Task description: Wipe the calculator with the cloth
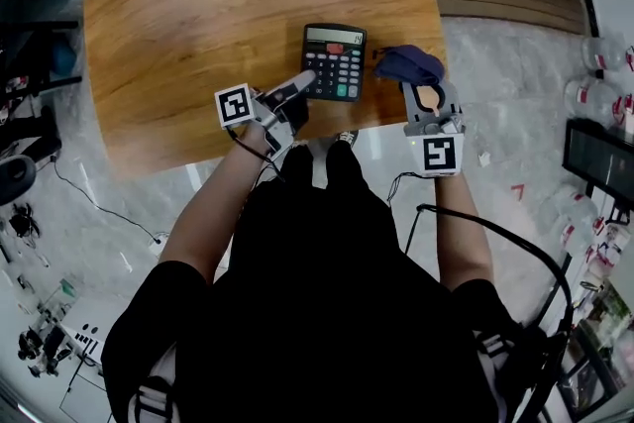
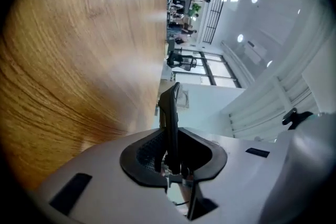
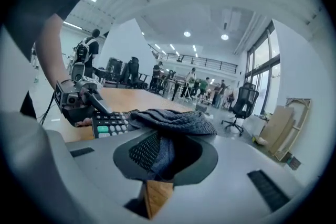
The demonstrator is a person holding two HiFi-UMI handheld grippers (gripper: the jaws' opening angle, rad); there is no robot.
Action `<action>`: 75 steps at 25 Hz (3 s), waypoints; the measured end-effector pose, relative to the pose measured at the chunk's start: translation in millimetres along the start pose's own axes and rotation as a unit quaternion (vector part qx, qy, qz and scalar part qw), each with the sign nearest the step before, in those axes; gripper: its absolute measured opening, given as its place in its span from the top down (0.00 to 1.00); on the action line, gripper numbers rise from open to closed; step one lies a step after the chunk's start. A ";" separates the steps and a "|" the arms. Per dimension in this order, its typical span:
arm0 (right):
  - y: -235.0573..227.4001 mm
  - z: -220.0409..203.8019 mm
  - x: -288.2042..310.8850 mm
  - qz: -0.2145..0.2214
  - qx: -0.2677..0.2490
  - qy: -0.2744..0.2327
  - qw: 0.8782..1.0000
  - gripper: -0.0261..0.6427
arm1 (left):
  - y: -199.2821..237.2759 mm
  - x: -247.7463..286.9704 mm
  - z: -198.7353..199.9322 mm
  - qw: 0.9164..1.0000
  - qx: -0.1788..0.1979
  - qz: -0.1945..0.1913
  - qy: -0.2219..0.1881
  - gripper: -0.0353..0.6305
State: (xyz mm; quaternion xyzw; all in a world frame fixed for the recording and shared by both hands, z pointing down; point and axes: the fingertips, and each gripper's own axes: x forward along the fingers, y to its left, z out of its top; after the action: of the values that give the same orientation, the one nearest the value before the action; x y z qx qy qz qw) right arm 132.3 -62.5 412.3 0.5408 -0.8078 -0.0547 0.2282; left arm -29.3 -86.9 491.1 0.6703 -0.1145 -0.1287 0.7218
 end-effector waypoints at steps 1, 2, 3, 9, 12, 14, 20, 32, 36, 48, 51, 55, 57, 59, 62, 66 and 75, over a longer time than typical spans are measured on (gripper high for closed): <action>1.3 -9.9 0.1 0.006 0.011 0.026 1.000 0.87 | 11.3 3.0 -3.3 1.000 0.005 0.013 0.001 0.84; 2.5 -18.8 0.5 0.013 0.028 0.049 0.998 0.87 | 20.5 6.1 -6.2 1.000 0.009 0.022 0.001 0.84; 3.8 -27.2 1.3 0.020 0.045 0.073 0.996 0.87 | 27.6 9.2 -8.7 1.000 0.012 0.029 0.000 0.84; 12.3 -87.5 10.1 0.068 0.191 0.245 0.948 0.87 | 50.4 15.9 -11.3 0.998 0.024 0.061 -0.018 0.84; 13.9 -110.5 16.4 0.082 0.242 0.304 0.918 0.87 | 54.3 15.1 -11.1 0.996 0.042 0.072 -0.021 0.84; 13.9 -121.8 21.2 0.085 0.251 0.336 0.904 0.87 | 52.9 16.0 -13.0 0.996 0.053 0.073 -0.023 0.84; 21.3 -137.7 35.9 0.084 0.244 0.368 0.893 0.87 | 57.8 13.7 -12.0 0.992 0.073 0.097 -0.029 0.84; 46.0 -146.6 36.9 0.086 0.218 0.383 0.894 0.87 | 64.8 4.6 -22.0 0.946 0.181 0.267 0.044 0.67; 50.4 -138.9 34.8 0.091 0.224 0.371 0.897 0.77 | 71.5 -5.1 -26.2 0.910 0.239 0.329 0.084 0.66; 41.2 -49.3 18.6 0.066 0.223 0.294 0.927 0.76 | -3.4 -7.2 -15.3 0.845 0.402 0.344 0.081 0.66; 33.4 -9.7 14.6 0.048 0.211 0.268 0.939 0.81 | -47.0 5.3 -8.7 0.832 0.444 0.327 0.062 0.75; 20.0 56.0 13.5 0.005 0.196 0.174 0.965 0.92 | -104.4 17.7 0.7 0.797 0.515 0.314 0.019 0.92; 18.5 88.3 9.7 -0.010 0.177 0.110 0.978 0.94 | -125.9 20.7 1.5 0.779 0.545 0.310 -0.006 0.93; 21.6 110.4 2.6 -0.023 0.155 0.060 0.986 0.94 | -139.2 20.2 -2.4 0.765 0.565 0.307 -0.028 0.94; 30.6 119.0 -3.8 -0.030 0.152 0.029 0.988 0.94 | -144.5 17.0 -11.5 0.753 0.585 0.296 -0.050 0.94; 37.6 107.9 -7.4 -0.021 0.177 0.014 0.984 0.94 | -147.9 16.3 -19.4 0.744 0.609 0.265 -0.076 0.94; 38.6 118.5 -14.9 -0.025 0.171 -0.004 0.985 0.94 | -170.3 14.1 -21.5 0.733 0.624 0.249 -0.105 0.94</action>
State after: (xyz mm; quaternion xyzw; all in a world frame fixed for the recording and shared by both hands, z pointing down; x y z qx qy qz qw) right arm 53.5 -52.1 315.2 0.5920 -0.7921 0.0767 0.1276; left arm -14.2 -83.1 319.5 0.8998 -0.4072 0.0867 0.1307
